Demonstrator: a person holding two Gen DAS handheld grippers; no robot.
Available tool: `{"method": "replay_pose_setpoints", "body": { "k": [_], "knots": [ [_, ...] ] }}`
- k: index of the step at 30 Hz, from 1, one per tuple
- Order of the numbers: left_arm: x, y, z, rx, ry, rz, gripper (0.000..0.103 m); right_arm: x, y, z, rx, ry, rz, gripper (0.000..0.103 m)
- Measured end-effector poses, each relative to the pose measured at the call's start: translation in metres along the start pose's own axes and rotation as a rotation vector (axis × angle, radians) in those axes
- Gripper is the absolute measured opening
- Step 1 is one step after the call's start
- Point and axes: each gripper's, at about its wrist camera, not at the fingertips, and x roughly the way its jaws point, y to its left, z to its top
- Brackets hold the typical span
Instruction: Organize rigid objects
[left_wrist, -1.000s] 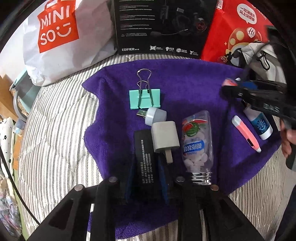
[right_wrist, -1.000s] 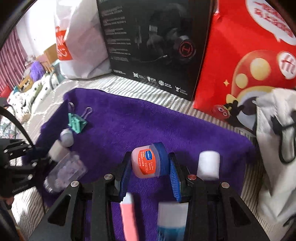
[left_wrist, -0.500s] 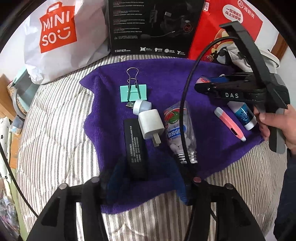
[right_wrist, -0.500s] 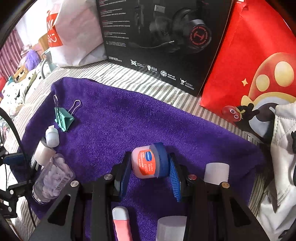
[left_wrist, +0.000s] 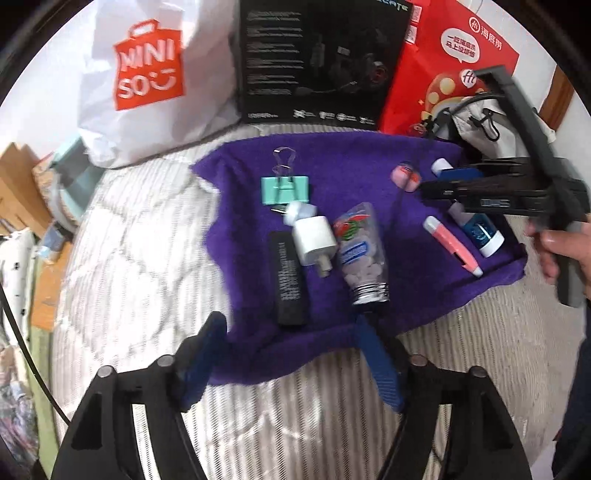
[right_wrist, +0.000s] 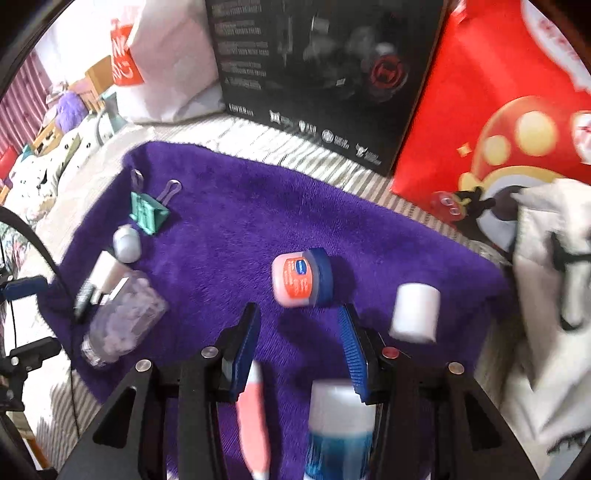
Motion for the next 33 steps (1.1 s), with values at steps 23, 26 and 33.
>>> {"method": "replay_pose_setpoints", "body": {
  "k": [23, 26, 33],
  "knots": [
    [-0.074, -0.028, -0.076, -0.048, -0.136, 0.034, 0.101, -0.165, 0.054, -0.194, 0.326, -0.189, -0.160, 0.103],
    [-0.078, -0.042, -0.083, -0.021, -0.126, 0.046, 0.101, -0.172, 0.061, -0.206, 0.339, -0.196, -0.225, 0.103],
    [-0.103, -0.065, -0.090, 0.002, -0.170, 0.075, 0.101, -0.184, 0.064, -0.221, 0.373, -0.193, -0.251, 0.103]
  ]
}}
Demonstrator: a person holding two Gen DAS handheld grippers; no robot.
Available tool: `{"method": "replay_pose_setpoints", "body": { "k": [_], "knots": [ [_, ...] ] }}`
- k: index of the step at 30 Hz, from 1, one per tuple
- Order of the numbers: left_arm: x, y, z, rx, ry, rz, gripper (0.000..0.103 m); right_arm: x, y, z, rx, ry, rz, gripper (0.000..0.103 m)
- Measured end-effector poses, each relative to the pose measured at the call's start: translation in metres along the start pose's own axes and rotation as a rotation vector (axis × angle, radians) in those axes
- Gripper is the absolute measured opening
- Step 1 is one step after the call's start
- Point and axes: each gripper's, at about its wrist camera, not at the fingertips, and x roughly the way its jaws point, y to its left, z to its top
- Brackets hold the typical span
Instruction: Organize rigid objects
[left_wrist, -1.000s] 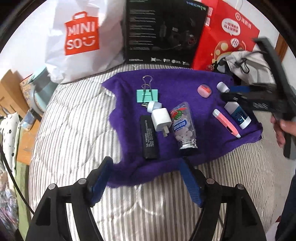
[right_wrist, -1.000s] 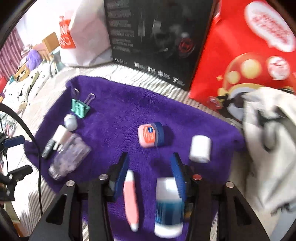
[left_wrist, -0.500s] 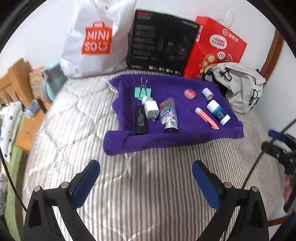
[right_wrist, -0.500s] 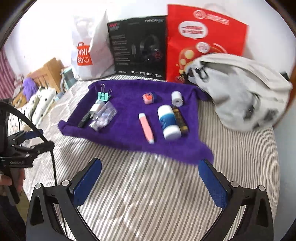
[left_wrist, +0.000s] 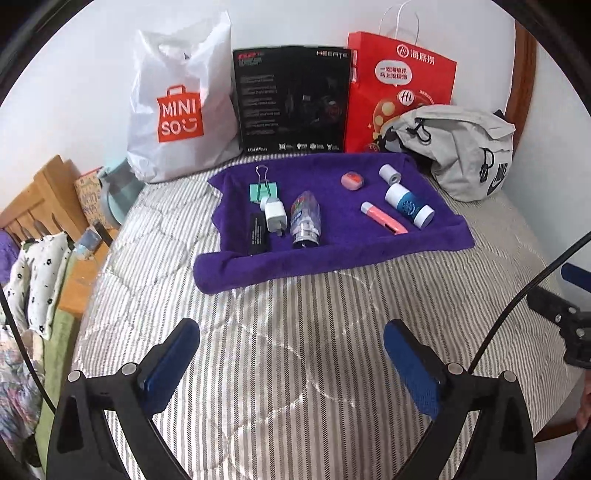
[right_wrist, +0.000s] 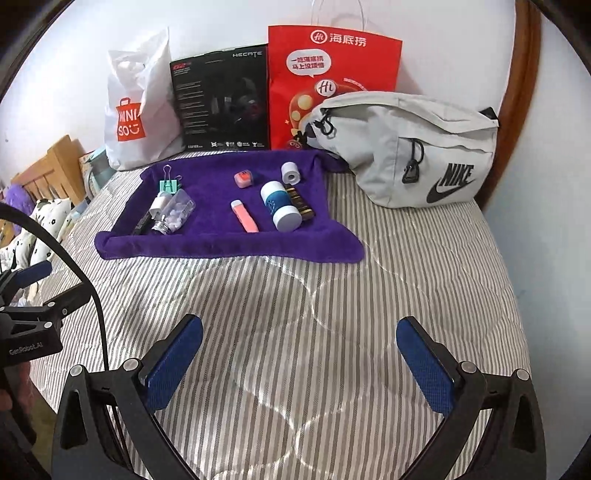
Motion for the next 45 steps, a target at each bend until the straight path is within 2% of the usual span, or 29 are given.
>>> {"method": "replay_pose_setpoints", "body": {
  "k": [6, 12, 45],
  "knots": [
    [-0.011, 0.000, 0.001, -0.028, -0.013, -0.001, 0.101, -0.006, -0.001, -0.005, 0.014, 0.005, -0.005, 0.103],
    [-0.018, -0.002, 0.000, -0.015, -0.026, 0.021, 0.101, -0.011, -0.001, -0.006, 0.024, 0.005, -0.016, 0.103],
    [-0.012, 0.002, -0.005, -0.013, 0.015, 0.003, 0.101, -0.014, -0.001, -0.008, 0.029, 0.018, -0.044, 0.103]
  ]
}}
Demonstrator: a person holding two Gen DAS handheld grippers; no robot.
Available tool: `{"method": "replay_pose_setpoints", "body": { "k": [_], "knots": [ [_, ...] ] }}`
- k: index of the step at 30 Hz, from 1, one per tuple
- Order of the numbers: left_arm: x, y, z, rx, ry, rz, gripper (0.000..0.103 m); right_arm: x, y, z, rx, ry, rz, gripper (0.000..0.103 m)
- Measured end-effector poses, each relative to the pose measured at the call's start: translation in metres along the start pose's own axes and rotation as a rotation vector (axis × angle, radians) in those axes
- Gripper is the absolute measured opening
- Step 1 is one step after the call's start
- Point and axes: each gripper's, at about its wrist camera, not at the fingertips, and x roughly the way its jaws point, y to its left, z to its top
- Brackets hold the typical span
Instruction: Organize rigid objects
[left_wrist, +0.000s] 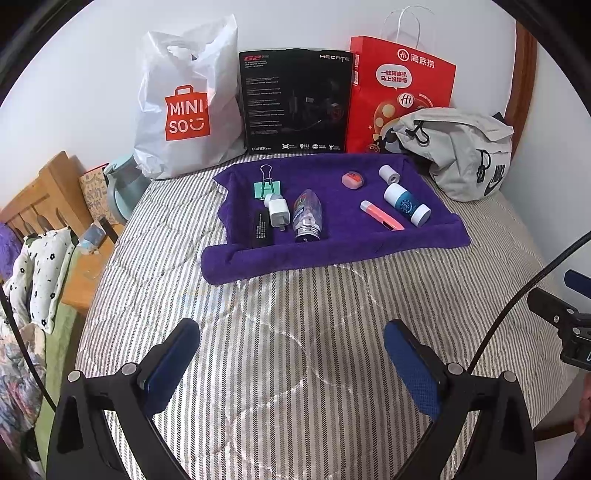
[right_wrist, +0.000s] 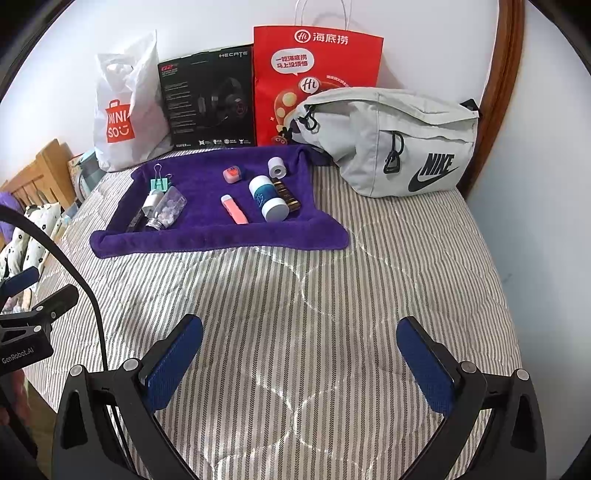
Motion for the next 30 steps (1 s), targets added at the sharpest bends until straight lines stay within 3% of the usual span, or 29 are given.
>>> {"method": "replay_pose_setpoints", "body": {
  "k": [30],
  "knots": [
    [0.0051, -0.0072, 0.0039, 0.007, 0.011, 0.005, 0.101, 0.0042, -0.0069, -0.0012, 0.020, 0.016, -0.007, 0.103]
  ]
}}
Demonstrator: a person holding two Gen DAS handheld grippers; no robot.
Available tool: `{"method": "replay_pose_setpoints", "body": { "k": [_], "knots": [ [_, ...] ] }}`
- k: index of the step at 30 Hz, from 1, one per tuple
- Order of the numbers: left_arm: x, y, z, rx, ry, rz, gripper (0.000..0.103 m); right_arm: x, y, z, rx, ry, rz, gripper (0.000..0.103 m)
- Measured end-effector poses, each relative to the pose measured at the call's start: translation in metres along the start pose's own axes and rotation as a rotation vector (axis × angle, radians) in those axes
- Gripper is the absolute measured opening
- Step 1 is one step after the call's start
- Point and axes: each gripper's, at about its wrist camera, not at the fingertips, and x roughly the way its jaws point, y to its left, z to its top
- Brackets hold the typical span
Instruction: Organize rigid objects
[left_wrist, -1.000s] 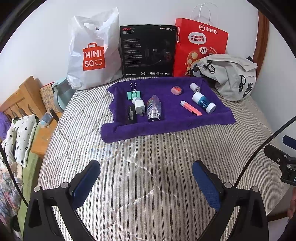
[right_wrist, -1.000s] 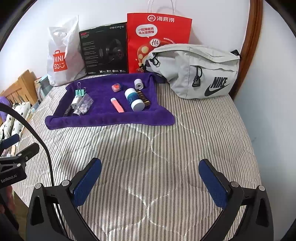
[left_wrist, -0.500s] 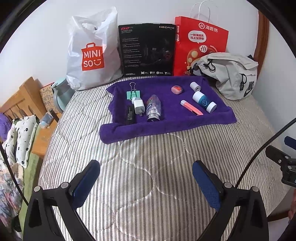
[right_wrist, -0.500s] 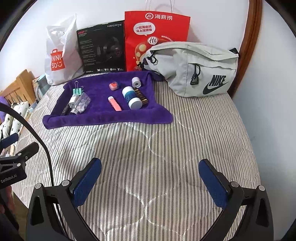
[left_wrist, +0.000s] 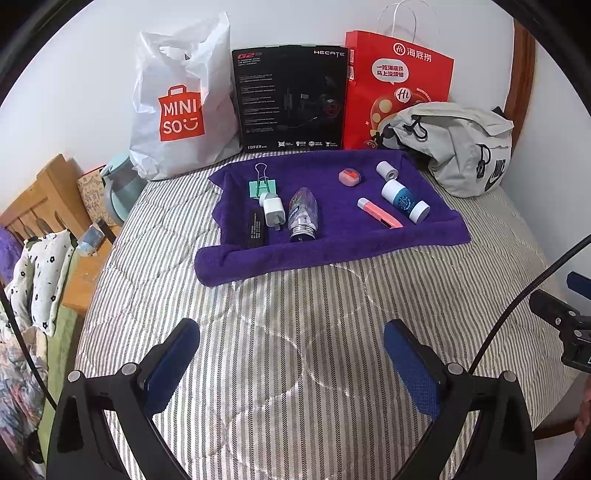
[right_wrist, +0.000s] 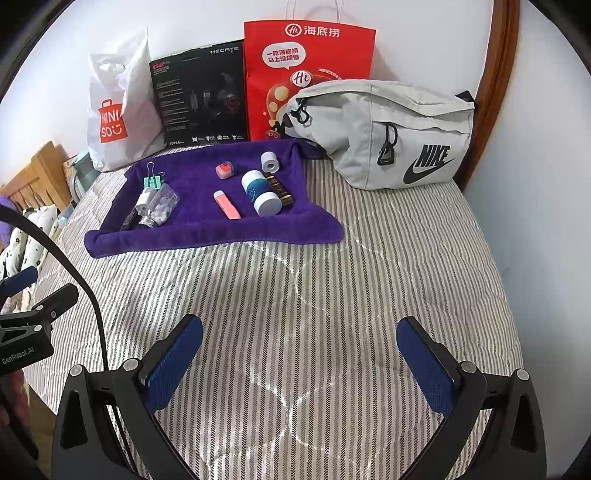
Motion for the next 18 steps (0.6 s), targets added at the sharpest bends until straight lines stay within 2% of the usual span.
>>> {"method": "replay_pose_setpoints", "body": {
  "k": [18],
  "knots": [
    [0.0001, 0.0031, -0.0018, -0.006, 0.003, 0.006, 0.101, -0.0003, 0.0000, -0.0005, -0.005, -0.002, -0.003, 0.103]
  ]
}}
